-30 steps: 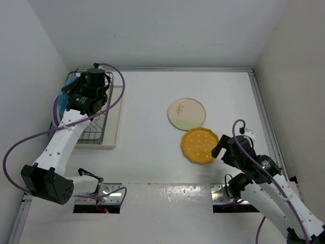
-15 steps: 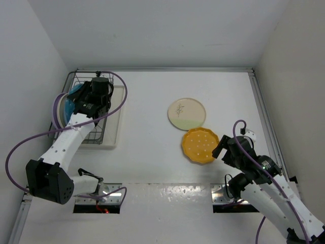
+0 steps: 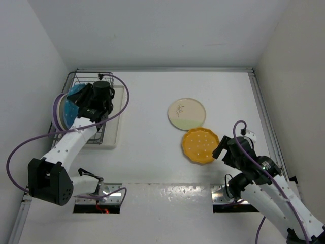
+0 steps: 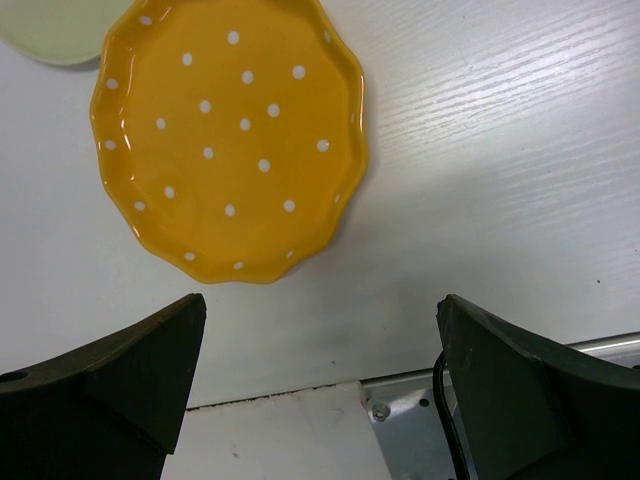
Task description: Load the plates into the dish rack
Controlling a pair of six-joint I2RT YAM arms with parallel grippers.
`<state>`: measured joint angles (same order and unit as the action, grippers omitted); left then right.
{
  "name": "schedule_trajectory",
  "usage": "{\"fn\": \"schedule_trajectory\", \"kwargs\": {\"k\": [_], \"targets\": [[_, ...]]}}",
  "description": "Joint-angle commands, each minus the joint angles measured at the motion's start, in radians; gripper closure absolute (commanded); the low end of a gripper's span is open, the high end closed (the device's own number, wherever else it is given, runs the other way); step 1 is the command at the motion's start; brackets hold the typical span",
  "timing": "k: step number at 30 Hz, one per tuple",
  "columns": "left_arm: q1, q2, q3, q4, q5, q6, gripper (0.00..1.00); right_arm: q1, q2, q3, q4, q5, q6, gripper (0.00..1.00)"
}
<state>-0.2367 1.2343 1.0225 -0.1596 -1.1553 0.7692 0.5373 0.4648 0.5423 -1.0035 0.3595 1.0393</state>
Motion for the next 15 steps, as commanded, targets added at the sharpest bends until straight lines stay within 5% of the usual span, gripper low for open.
{"fn": "schedule_trajectory", "kwargs": {"k": [1, 7, 15], "targets": [[-0.007, -0.067, -0.031, 0.163, -0.113, 0.067, 1.0, 0.0, -0.005, 0.004, 0.008, 0.021, 0.005, 0.01], [-0.016, -0.067, -0.104, 0.315, -0.124, 0.162, 1.0, 0.0, -0.015, 0.011, -0.018, 0.025, 0.015, 0.01], [-0.016, -0.018, -0.13, 0.045, -0.097, -0.043, 1.0, 0.001, -0.044, 0.016, -0.055, 0.038, 0.05, 0.01]]}}
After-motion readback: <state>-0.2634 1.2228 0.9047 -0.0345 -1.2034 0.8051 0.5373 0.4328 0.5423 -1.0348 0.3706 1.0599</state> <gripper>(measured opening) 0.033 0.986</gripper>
